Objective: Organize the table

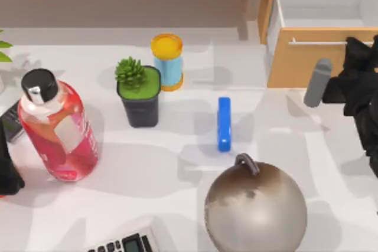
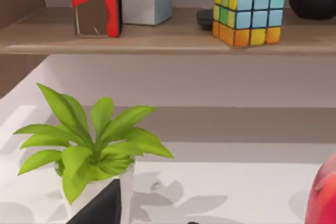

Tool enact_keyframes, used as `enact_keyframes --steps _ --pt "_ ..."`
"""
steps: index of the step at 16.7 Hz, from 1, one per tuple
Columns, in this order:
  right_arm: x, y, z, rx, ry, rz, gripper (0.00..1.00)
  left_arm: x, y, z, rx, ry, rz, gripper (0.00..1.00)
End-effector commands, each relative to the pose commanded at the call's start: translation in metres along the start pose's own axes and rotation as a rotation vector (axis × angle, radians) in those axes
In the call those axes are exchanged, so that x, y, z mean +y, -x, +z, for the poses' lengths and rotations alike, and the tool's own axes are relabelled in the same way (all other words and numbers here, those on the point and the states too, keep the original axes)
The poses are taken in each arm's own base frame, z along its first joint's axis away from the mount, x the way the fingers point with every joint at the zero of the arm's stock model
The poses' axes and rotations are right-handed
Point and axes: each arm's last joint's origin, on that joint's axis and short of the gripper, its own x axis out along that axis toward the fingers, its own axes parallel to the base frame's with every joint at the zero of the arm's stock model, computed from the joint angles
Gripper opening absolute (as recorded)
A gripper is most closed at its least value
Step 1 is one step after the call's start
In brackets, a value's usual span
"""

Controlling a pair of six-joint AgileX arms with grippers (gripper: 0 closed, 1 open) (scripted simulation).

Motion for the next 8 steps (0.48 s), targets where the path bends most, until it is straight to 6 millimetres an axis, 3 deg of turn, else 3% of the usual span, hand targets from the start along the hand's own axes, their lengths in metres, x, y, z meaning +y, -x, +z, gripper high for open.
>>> enact_keyframes --steps 5,8 --pt "-0.008 -0.045 0.002 -0.006 -0.005 -0.031 0.00 0.000 0.000 0.000 0.000 0.000 0.000 1.00" --pt "-0.006 -0.053 0.001 -0.006 -0.006 -0.020 0.00 0.000 0.000 0.000 0.000 0.000 0.000 1.00"
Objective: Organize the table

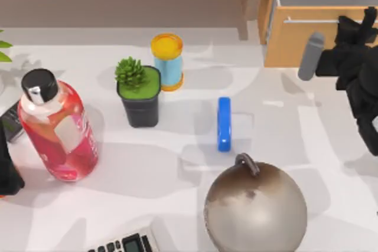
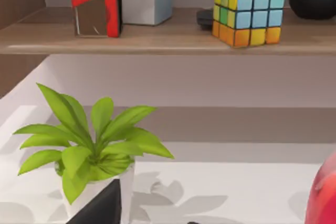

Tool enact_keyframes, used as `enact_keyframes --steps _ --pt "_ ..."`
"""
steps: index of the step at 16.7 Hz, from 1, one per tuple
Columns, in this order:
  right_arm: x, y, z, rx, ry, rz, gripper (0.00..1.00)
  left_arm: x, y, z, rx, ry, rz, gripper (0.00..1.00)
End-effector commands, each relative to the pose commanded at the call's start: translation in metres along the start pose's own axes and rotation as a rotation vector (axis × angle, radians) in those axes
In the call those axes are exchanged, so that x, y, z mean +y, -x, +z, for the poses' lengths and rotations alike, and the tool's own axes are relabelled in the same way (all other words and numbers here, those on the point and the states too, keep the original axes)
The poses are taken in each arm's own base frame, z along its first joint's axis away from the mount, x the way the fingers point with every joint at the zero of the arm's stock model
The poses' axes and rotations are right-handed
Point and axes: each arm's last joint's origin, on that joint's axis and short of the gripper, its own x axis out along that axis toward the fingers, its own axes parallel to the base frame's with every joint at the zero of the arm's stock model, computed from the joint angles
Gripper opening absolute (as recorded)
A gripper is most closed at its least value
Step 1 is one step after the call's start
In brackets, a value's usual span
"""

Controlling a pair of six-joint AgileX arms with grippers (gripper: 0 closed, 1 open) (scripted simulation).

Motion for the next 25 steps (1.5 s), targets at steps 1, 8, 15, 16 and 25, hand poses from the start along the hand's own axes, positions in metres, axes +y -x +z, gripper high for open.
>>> enact_keyframes --steps 1,8,15,16,25 --pt "0.000 0.000 0.000 0.000 0.000 0.000 0.00 0.000 0.000 0.000 0.000 0.000 0.000 1.00" --pt "0.003 -0.021 0.002 -0.004 -0.001 0.012 0.00 0.000 0.000 0.000 0.000 0.000 0.000 1.00" --pt "-0.001 -0.062 0.001 -0.003 -0.002 0.001 0.00 0.000 0.000 0.000 0.000 0.000 0.000 1.00" --pt "-0.001 -0.062 0.001 -0.003 -0.002 0.001 0.00 0.000 0.000 0.000 0.000 0.000 0.000 1.00" --pt "-0.001 -0.062 0.001 -0.003 -0.002 0.001 0.53 0.000 0.000 0.000 0.000 0.000 0.000 1.00"
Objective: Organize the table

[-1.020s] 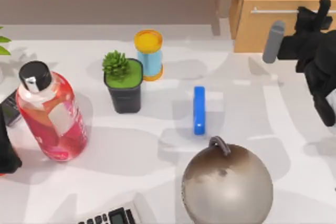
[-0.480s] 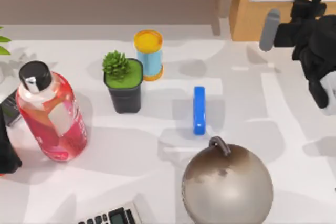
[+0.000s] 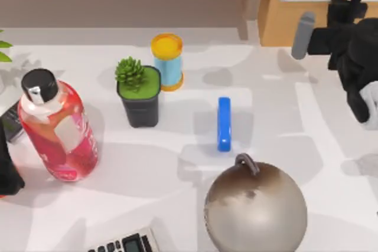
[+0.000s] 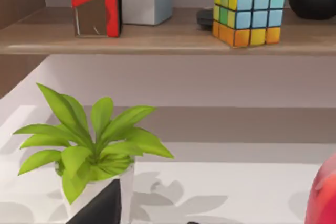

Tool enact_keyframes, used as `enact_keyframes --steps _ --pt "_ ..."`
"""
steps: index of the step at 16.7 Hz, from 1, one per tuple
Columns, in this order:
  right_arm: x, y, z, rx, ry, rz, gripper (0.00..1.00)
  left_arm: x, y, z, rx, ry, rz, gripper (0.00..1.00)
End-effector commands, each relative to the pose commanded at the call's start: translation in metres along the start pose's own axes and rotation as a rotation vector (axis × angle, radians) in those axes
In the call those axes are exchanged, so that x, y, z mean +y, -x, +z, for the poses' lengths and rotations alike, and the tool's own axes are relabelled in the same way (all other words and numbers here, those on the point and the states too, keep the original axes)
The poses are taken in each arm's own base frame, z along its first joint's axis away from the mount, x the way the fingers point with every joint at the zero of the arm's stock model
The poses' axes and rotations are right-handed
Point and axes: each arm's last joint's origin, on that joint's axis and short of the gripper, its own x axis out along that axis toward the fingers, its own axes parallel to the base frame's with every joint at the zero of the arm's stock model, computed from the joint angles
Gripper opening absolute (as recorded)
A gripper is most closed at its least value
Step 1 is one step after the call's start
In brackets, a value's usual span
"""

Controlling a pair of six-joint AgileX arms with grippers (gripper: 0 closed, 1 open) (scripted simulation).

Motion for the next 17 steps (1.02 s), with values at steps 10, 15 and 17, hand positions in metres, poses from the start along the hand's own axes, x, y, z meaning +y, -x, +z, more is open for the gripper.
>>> enact_keyframes --steps 10,15,17 --pt "0.000 0.000 0.000 0.000 0.000 0.000 1.00 0.000 0.000 0.000 0.000 0.000 0.000 1.00" --pt "0.013 0.008 0.002 -0.005 0.002 0.054 1.00 0.000 0.000 0.000 0.000 0.000 0.000 1.00" --pt "0.009 0.009 0.001 -0.001 -0.001 0.040 1.00 0.000 0.000 0.000 0.000 0.000 0.000 1.00"
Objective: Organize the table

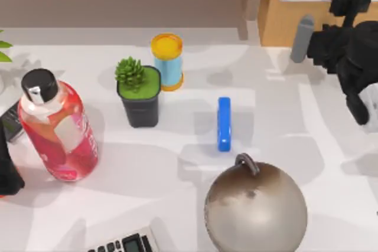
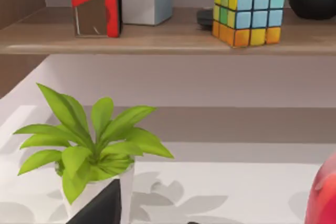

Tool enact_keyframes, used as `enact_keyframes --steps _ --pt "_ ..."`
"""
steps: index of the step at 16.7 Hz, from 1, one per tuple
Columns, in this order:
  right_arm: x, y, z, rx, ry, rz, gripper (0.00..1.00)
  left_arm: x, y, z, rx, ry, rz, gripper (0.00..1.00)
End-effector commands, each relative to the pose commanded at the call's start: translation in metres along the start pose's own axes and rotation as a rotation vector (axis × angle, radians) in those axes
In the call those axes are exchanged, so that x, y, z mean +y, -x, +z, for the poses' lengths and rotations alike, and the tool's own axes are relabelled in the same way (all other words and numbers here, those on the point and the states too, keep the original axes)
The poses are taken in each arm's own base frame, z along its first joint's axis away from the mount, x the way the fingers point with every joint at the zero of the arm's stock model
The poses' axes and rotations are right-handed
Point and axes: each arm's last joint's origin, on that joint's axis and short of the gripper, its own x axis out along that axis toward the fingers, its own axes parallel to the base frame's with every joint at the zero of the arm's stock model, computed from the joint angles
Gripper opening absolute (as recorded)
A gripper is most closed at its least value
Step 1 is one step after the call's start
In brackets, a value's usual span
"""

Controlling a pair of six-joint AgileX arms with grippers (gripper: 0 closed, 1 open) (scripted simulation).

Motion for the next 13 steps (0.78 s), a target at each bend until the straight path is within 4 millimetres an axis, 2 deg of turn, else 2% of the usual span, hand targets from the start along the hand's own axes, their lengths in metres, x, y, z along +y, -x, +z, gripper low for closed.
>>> enact_keyframes --steps 6,10,13 --pt "-0.006 0.021 0.001 0.000 -0.007 -0.021 1.00 0.000 0.000 0.000 0.000 0.000 0.000 1.00" --pt "0.002 0.037 0.001 -0.004 -0.001 0.000 1.00 0.000 0.000 0.000 0.000 0.000 0.000 1.00" --pt "0.006 0.040 0.001 -0.004 0.003 0.014 1.00 0.000 0.000 0.000 0.000 0.000 0.000 1.00"
